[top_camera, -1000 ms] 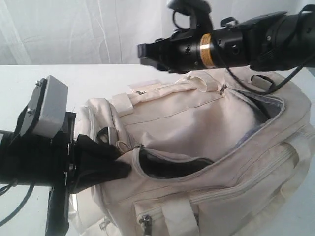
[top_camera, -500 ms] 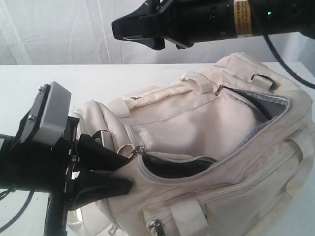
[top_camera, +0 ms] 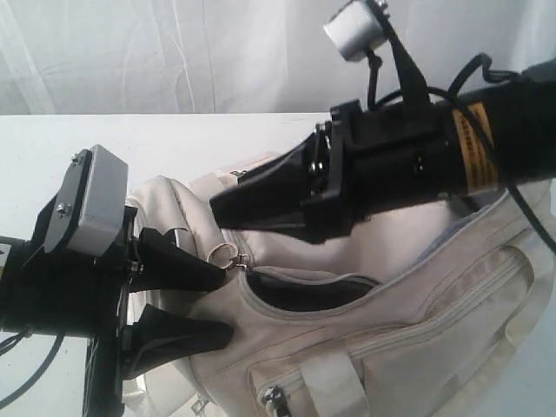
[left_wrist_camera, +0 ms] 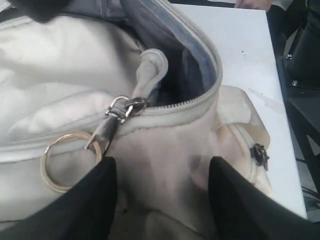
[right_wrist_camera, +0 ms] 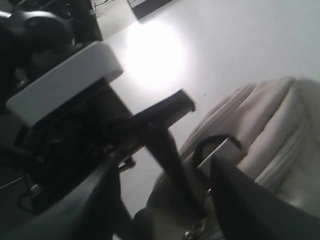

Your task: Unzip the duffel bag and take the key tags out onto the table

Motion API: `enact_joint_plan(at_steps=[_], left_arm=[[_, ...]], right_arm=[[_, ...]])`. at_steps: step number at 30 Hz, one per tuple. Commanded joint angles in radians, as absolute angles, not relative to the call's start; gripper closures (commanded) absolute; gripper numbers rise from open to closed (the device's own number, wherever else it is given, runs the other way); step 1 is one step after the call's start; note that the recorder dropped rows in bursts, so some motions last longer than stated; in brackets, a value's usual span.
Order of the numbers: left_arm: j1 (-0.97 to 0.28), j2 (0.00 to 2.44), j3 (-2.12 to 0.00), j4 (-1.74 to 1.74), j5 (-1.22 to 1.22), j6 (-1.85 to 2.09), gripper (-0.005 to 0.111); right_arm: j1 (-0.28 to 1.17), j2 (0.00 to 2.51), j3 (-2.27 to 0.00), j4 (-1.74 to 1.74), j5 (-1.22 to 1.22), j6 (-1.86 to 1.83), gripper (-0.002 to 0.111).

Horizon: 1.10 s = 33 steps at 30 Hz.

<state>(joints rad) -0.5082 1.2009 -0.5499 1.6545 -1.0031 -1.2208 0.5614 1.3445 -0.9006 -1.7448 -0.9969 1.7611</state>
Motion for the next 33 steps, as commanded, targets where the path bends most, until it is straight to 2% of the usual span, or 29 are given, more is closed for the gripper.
enact_joint_plan(at_steps=[1, 7, 15, 21, 25, 29, 30, 33], left_arm=[[-0.513, 1.187, -0.546, 1.679, -0.952, -1.230, 0.048], [-0.513, 1.187, -0.546, 1.684, -0.928, -1.230, 0.048], [-0.513, 1.187, -0.548, 1.678, -0.930, -1.230, 0.048], [-0.513, 1.187, -0.548, 1.672, -0.937, -1.230, 0.048], [-0.513, 1.187, -0.548, 1.617, -1.030, -1.226, 0.048], [-0.513, 1.187, -0.548, 1.615, -1.053, -1.226, 0.048], [-0.513, 1.187, -0.548, 1.615, -1.053, -1.226, 0.048], [-0.511, 1.187, -0.549, 1.598, -1.035, -1.183, 0.048]], right_arm=[[0.559, 1.310, -0.823, -1.744, -1.048, 1.745, 0.059], [0.559, 1.285, -0.717, -1.744, -1.071, 1.737, 0.064], [0.559, 1.285, -0.638, -1.744, -0.918, 1.592, 0.064], [0.559, 1.285, -0.638, -1.744, -0.879, 1.561, 0.058], [0.601, 1.289, -0.638, -1.744, -0.844, 1.533, 0.057], [0.685, 1.329, -0.640, -1.566, -0.730, 1.439, 0.066], [0.698, 1.339, -0.640, -1.563, -0.715, 1.439, 0.072], [0.698, 1.341, -0.640, -1.574, -0.712, 1.441, 0.096]])
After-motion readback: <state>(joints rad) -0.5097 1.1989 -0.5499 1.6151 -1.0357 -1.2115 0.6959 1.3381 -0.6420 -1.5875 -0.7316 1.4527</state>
